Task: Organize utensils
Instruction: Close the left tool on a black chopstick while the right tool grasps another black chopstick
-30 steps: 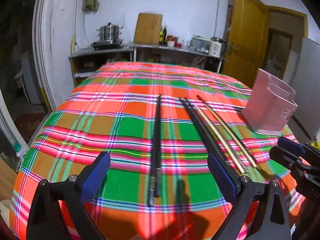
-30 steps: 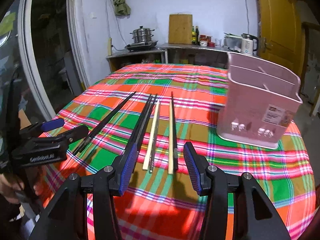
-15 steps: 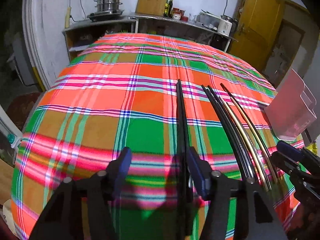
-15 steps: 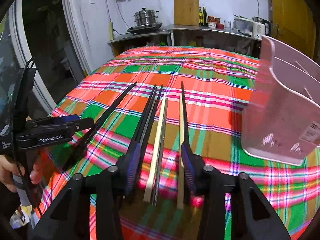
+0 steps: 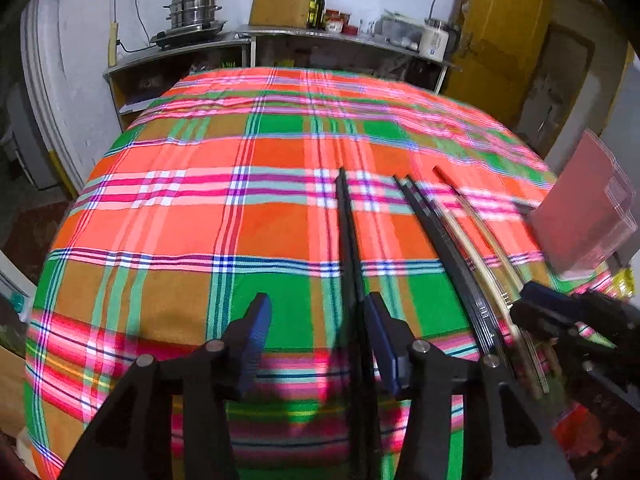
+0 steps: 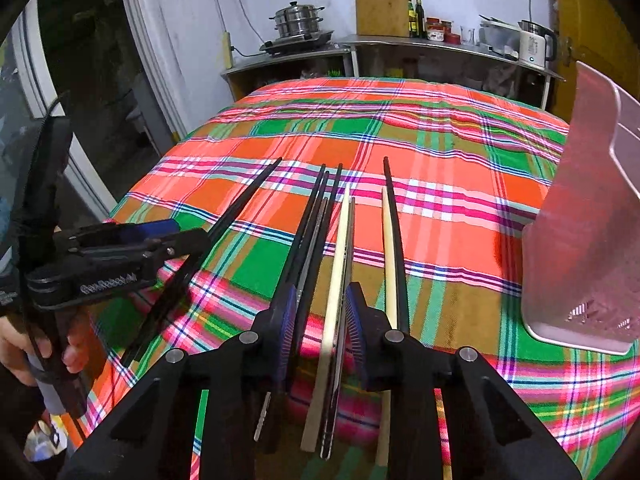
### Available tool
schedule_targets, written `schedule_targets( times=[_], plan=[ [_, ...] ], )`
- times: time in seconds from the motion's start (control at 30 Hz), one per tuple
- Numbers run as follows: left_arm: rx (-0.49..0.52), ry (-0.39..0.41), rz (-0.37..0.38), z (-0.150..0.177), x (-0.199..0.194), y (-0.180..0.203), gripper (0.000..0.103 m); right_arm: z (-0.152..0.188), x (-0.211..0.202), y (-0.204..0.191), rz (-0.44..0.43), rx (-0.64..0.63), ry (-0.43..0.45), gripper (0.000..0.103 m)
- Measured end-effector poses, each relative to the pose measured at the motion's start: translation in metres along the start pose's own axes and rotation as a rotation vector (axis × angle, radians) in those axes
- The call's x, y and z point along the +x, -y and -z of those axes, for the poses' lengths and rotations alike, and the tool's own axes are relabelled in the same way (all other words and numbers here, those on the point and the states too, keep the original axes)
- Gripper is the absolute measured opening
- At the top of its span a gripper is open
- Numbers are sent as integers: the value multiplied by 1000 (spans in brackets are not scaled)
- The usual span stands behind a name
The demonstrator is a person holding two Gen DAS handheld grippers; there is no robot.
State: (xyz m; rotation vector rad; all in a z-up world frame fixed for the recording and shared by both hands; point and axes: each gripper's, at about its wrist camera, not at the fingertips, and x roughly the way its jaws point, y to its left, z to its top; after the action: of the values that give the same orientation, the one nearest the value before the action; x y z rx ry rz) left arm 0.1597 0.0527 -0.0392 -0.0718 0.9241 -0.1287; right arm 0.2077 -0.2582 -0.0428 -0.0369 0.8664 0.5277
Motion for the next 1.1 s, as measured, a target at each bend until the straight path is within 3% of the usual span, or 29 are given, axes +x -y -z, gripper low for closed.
schedule_targets(
  times=[0.33, 0.43, 0.87, 1.1],
  plan=[
    [0, 12, -26, 2, -3, -7, 43, -6, 15, -4, -17, -2, -26, 19],
    [31, 6, -75, 2, 1, -4, 37, -10, 19, -4, -22, 2, -32, 15],
    [-9, -6, -48, -6, 5, -13, 36, -32, 42, 7, -40, 39, -84, 8],
    [11, -12, -60, -10, 9, -9, 37, -39, 50, 5, -1, 21, -119, 8]
  ],
)
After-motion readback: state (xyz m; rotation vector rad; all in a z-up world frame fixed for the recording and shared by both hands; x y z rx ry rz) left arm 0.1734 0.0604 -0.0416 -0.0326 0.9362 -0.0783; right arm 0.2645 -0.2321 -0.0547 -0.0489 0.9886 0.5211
